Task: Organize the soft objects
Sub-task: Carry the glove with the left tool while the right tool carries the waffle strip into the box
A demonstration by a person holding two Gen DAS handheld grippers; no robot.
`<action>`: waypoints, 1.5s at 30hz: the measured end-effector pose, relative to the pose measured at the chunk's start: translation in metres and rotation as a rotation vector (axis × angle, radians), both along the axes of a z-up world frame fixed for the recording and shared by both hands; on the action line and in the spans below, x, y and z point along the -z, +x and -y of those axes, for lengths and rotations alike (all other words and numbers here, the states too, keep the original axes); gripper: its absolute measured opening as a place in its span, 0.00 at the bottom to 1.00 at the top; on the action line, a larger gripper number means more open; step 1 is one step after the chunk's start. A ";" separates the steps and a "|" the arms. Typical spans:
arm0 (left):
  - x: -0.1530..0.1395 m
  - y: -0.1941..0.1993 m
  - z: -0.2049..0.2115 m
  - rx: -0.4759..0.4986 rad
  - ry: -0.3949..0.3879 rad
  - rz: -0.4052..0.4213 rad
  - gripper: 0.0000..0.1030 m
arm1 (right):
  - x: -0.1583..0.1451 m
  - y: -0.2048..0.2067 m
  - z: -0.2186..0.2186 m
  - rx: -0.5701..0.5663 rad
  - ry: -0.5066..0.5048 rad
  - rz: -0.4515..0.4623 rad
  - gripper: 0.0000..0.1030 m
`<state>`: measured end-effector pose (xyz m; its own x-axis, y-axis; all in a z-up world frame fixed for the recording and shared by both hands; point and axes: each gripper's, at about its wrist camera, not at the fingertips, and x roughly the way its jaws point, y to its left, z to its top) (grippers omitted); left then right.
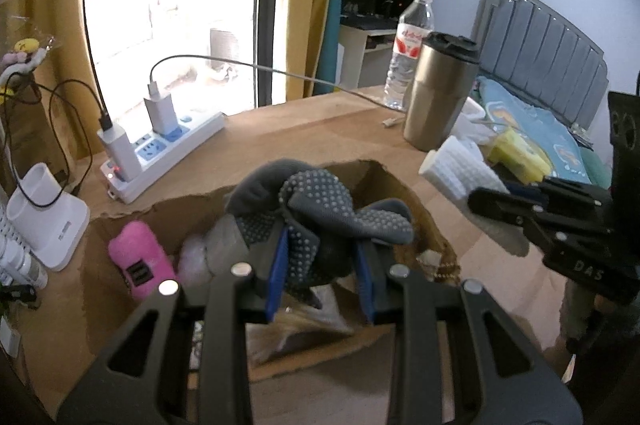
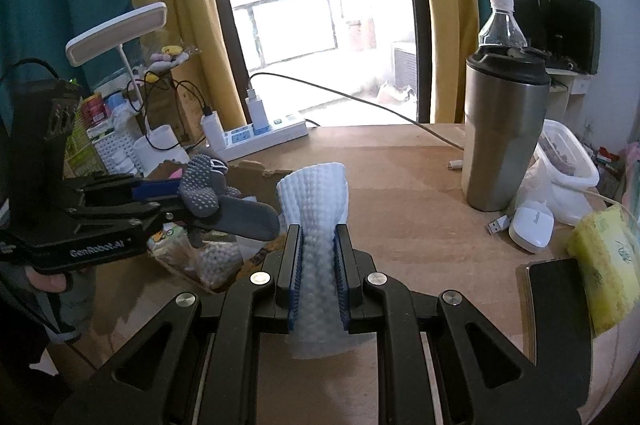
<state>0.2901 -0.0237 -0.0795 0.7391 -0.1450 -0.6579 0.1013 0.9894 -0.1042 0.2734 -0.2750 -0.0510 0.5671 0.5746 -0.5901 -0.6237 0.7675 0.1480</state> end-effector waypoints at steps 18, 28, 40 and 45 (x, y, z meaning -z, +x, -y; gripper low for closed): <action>0.036 0.049 0.017 -0.041 -0.028 -0.118 0.33 | 0.005 0.015 0.016 -0.019 0.075 -0.023 0.16; 0.041 0.054 0.012 -0.020 -0.091 -0.178 0.69 | 0.005 0.018 0.011 -0.002 0.047 -0.025 0.16; 0.016 0.017 -0.010 -0.022 -0.128 -0.101 0.73 | -0.004 0.005 -0.006 -0.005 0.007 0.000 0.16; 0.007 -0.002 -0.028 -0.039 -0.112 -0.054 0.73 | -0.007 -0.002 -0.025 -0.023 -0.015 0.008 0.16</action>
<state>0.2885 0.0044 -0.0867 0.7095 -0.1917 -0.6781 0.0540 0.9742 -0.2190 0.2711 -0.2500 -0.0436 0.5584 0.5787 -0.5944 -0.6421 0.7552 0.1320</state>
